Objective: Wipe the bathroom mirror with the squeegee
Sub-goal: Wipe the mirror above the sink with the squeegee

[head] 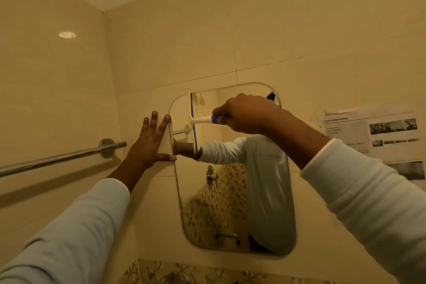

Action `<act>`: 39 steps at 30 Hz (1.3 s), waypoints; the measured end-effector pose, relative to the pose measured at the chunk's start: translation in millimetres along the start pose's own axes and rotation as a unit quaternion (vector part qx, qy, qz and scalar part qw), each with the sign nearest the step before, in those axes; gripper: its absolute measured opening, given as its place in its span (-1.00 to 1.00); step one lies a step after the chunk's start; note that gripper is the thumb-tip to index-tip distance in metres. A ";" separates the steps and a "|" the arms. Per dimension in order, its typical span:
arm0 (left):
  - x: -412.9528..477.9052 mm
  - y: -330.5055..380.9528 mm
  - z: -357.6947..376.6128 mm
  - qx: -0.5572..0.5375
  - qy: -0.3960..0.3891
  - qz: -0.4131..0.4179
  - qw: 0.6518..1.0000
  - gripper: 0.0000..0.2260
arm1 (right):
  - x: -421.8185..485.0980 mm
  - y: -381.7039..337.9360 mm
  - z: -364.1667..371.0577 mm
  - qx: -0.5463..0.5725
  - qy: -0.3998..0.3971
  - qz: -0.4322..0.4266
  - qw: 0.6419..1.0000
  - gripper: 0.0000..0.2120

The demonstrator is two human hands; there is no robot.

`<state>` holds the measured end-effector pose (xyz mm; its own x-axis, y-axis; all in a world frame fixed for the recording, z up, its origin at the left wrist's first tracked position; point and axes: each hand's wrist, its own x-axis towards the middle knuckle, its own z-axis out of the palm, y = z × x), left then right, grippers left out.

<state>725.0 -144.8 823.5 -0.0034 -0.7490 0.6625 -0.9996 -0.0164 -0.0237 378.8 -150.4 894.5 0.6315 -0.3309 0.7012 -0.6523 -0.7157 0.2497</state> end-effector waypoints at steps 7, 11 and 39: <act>-1.3 3.0 -3.1 0.004 0.002 -0.004 1.000 0.31 | -28.6 25.3 -18.6 -0.012 -0.013 0.032 0.999 -0.61; -1.3 3.7 -2.3 0.009 0.008 -0.007 1.000 0.33 | -46.0 37.5 -30.4 -0.012 -0.031 0.043 0.999 -0.60; -0.9 7.6 -5.0 0.007 0.006 -0.023 1.000 0.37 | -174.8 135.9 -108.9 -0.050 -0.074 0.129 0.988 -0.56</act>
<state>717.2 -140.9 826.4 0.0422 -0.7386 0.6728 -0.9982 -0.0603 -0.0036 134.2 -122.8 878.6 0.4882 -0.5858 0.6470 -0.8333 -0.5333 0.1458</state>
